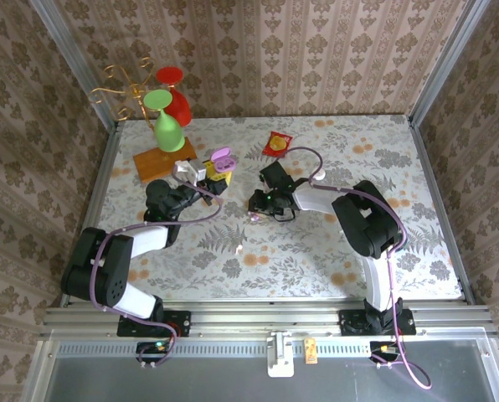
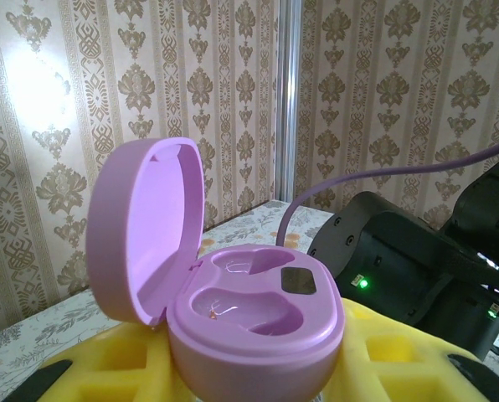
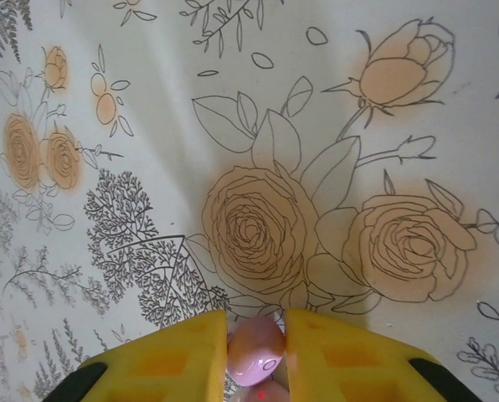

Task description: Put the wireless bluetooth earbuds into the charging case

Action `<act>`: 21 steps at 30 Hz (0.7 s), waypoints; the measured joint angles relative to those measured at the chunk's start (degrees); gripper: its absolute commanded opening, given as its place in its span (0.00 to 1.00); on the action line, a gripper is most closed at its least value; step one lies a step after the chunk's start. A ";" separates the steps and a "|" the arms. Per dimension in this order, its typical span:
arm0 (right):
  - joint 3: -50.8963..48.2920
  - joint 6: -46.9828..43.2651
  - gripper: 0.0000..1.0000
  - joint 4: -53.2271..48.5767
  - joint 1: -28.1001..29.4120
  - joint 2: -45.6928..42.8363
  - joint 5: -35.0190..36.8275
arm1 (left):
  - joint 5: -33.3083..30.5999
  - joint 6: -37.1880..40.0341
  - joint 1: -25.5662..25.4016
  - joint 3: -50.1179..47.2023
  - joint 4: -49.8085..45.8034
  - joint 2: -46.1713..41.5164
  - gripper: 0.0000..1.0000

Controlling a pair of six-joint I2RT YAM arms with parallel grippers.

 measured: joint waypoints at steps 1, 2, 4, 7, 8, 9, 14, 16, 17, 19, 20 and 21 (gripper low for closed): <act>0.04 0.17 0.24 0.15 -0.09 0.15 -0.55 | 0.00 0.00 0.00 0.00 0.00 0.00 0.24; 0.04 0.28 0.24 0.44 -0.15 0.28 -0.92 | 0.00 0.00 0.00 0.00 0.02 0.00 0.24; 0.04 0.55 0.24 1.09 -0.31 0.57 -1.79 | 0.00 0.00 0.00 0.00 0.02 0.00 0.24; 0.00 1.53 0.25 2.19 -0.57 0.68 -3.19 | 0.00 0.00 0.00 0.00 0.02 0.00 0.24; -0.04 1.73 0.25 2.82 -0.63 0.68 -3.56 | 0.00 0.00 0.00 0.00 0.02 0.00 0.24; -0.09 1.97 0.25 3.50 -0.68 0.68 -3.98 | 0.00 0.00 0.00 0.00 0.02 0.00 0.24; -0.07 2.36 0.25 4.70 -0.90 1.40 -5.49 | 0.00 0.00 0.00 0.00 0.02 0.00 0.24; -0.07 2.32 0.25 4.68 -1.03 2.19 -5.81 | 0.00 0.00 0.00 0.00 0.04 0.00 0.24; 0.02 2.34 0.26 4.66 -1.07 2.25 -6.23 | 0.00 0.00 0.00 0.00 0.04 0.00 0.24; 0.31 2.23 0.26 4.57 -1.20 2.38 -6.60 | 0.00 0.00 0.00 0.00 0.04 0.00 0.24; 0.37 2.08 0.26 4.48 -1.20 2.47 -6.67 | 0.00 0.02 0.00 0.00 0.04 0.00 0.24; 0.46 1.99 0.26 4.42 -1.20 2.47 -6.69 | 0.00 0.00 0.00 0.00 0.04 0.00 0.24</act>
